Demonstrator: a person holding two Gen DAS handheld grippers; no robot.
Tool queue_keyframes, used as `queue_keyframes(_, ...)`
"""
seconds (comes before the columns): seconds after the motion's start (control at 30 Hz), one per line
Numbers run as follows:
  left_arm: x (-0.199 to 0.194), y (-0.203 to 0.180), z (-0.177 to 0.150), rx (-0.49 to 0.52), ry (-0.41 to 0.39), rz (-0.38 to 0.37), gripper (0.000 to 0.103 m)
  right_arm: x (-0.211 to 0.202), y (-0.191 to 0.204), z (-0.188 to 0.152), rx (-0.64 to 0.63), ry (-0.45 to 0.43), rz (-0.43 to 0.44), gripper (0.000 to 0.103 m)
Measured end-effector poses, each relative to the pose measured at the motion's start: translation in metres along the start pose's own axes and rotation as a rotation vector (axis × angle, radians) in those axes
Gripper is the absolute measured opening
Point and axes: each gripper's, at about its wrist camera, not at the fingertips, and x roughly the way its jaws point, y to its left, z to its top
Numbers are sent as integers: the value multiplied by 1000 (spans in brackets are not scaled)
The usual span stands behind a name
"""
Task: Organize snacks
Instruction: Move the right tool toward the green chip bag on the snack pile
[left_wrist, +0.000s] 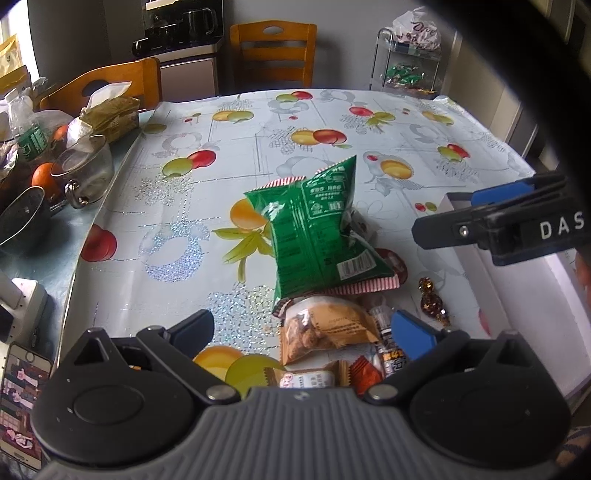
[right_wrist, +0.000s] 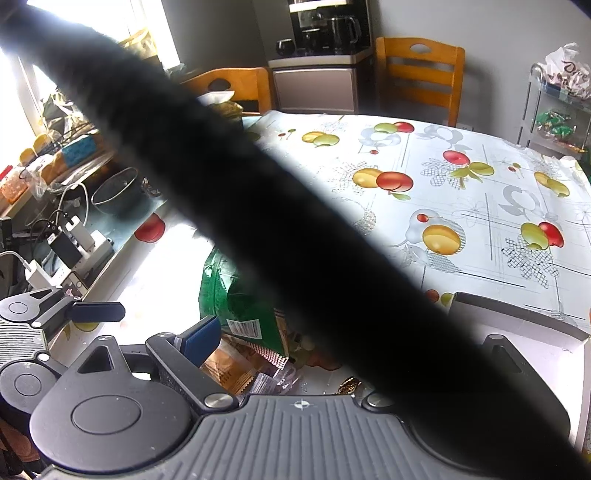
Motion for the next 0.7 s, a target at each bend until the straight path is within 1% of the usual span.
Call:
queue_keyframes(0.13, 4, 1, -2, -2, 11, -8, 103, 4, 2, 2, -3, 9, 12, 94)
queue_keyframes(0.4, 17, 4, -8, -31, 49, -58, 103, 13, 6, 4, -7, 31, 26, 94)
queue_keyframes(0.57, 21, 6, -10, -48, 60, -86, 103, 19, 11, 7, -13, 42, 35, 94)
queue_keyframes(0.7, 24, 8, -9, -53, 66, -85, 103, 24, 16, 11, -19, 48, 43, 94)
